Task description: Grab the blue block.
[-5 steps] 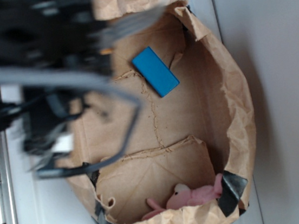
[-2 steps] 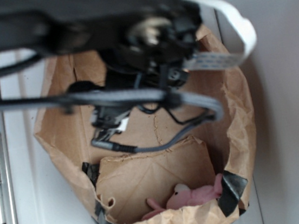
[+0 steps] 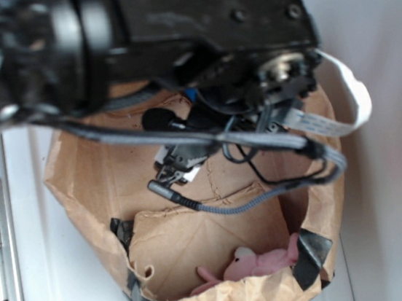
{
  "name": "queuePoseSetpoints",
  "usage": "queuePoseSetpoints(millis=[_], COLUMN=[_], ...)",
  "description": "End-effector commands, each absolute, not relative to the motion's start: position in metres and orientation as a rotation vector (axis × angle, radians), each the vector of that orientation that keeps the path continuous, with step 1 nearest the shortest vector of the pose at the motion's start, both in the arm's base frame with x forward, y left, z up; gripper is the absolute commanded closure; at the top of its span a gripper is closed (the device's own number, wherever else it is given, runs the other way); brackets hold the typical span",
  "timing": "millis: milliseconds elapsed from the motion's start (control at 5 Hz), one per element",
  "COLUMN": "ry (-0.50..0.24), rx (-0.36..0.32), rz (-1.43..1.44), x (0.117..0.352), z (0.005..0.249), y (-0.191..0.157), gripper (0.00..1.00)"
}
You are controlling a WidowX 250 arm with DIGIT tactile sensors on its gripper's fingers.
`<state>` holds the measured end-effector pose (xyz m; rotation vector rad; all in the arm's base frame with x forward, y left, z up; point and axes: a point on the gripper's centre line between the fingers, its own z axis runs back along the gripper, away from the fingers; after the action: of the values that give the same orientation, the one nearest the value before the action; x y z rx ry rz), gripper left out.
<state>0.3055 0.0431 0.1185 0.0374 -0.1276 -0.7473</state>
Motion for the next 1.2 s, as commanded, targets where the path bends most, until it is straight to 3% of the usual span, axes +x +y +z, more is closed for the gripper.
queuePoseSetpoints(millis=[0, 200, 400, 600, 1000], ry=[-0.187, -0.151, -0.105, -0.105, -0.114], rx=[0.119, 0.199, 0.219, 0.181, 0.177], rz=[-0.958, -1.019, -1.045, -1.040, -1.041], x=[0.320, 0.323, 0.315, 0.312, 0.312], z=[0.111, 0.099, 0.084, 0.079, 0.079], y=[0.038, 0.035, 0.029, 0.029, 0.026], gripper=[0.00, 0.00, 0.00, 0.00, 0.00])
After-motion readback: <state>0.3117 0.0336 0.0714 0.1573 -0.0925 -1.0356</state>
